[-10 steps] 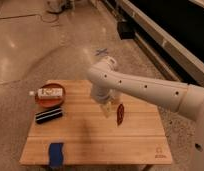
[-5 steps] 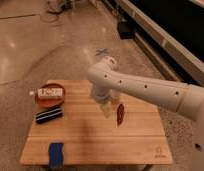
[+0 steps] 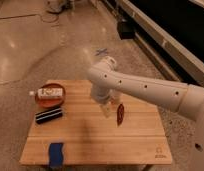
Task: Wipe the white sponge on the table
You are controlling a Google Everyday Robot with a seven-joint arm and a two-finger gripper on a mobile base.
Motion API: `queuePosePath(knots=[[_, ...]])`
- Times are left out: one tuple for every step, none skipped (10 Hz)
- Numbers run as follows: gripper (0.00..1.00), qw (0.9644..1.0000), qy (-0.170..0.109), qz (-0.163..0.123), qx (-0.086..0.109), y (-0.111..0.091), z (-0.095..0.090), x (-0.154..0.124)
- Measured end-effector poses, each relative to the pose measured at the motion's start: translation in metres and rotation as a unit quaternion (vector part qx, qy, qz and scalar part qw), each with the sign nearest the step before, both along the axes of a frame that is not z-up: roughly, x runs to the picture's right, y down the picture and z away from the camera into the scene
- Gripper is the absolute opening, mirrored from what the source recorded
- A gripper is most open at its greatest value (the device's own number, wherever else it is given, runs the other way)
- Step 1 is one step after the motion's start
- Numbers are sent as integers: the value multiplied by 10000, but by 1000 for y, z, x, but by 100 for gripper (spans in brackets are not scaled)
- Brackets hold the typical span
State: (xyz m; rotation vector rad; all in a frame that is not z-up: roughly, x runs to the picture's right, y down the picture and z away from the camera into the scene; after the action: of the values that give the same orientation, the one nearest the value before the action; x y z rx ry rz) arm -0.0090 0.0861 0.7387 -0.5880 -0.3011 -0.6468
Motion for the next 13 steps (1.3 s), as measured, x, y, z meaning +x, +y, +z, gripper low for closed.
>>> queuePosePath(knots=[[80,10000,0,0,0,0,0,0],[80,10000,0,0,0,0,0,0],[80,10000,0,0,0,0,0,0],[80,10000,0,0,0,0,0,0],[80,10000,0,0,0,0,0,0],[80,10000,0,0,0,0,0,0],[80,10000,-1,1,0,0,0,0],[80,10000,-1,-16,2,-1,1,0],[80,9999,-44,-110,22,-3,6,-2],[80,9993,-204,-314,98,-7,13,-14],[80,9973,-445,-551,198,-9,22,-36],[80,9951,-646,-694,266,-9,25,-57],[80,9911,-944,-880,312,-5,26,-87]])
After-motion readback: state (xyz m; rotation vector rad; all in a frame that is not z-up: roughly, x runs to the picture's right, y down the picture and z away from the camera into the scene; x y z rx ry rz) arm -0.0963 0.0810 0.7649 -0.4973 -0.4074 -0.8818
